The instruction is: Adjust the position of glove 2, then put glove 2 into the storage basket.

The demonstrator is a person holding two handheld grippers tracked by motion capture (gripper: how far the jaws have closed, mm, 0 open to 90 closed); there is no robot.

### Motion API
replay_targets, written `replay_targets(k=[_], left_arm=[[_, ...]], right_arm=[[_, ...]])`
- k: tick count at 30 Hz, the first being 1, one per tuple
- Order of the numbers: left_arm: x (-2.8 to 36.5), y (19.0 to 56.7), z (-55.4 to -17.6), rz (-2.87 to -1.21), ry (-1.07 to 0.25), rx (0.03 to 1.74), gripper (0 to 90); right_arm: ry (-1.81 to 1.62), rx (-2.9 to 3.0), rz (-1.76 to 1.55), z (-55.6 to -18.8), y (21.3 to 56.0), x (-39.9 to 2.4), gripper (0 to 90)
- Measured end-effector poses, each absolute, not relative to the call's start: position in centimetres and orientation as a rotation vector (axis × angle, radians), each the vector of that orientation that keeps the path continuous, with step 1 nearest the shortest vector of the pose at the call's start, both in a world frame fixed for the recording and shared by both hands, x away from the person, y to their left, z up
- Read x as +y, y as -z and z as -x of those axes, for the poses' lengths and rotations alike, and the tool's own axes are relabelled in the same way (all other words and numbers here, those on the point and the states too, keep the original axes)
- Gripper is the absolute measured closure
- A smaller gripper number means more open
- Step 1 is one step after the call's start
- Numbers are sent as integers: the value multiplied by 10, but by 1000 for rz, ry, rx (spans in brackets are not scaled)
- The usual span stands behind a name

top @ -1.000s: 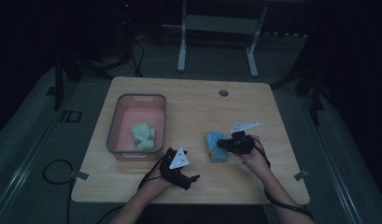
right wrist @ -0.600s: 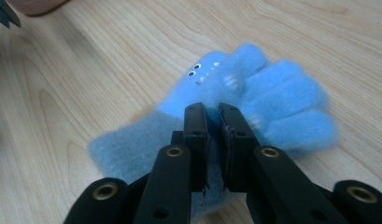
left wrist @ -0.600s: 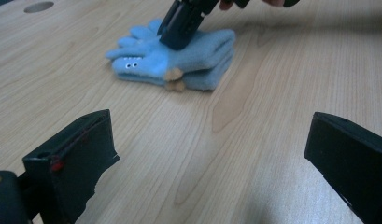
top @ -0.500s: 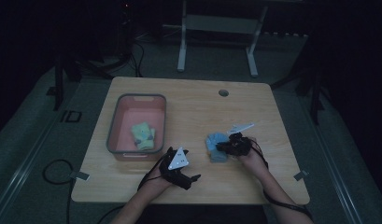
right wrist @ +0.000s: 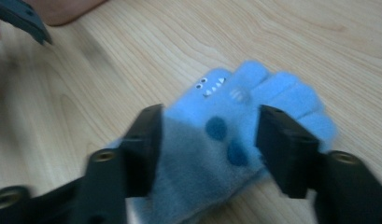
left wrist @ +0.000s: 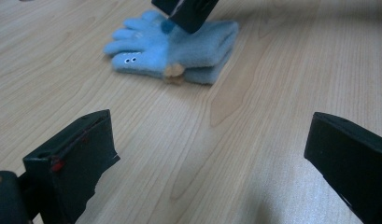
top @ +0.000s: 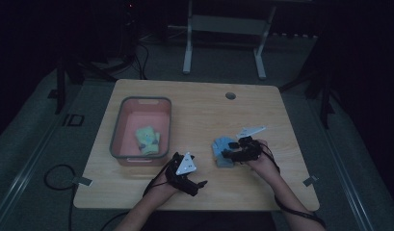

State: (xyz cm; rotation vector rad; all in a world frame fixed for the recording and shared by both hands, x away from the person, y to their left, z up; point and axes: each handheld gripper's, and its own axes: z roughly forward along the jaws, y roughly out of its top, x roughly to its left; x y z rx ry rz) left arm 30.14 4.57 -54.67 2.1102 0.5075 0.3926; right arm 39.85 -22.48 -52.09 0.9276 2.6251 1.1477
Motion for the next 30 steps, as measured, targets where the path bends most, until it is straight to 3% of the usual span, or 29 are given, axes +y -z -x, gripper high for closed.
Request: replay_targets(k=[5,8,30], left_arm=[[46,547,-302,-2111,-388,518,19],[46,547,-303,-2112,-380,526,19],[36,537,-303,-2111,-332,483,19]], right_arm=[[-1211,2674,-890,-397,520,-229,176],[-1176,2664,-878,-397,521,-231,141],[-1229,2549,-887,-389,505,-262,112]])
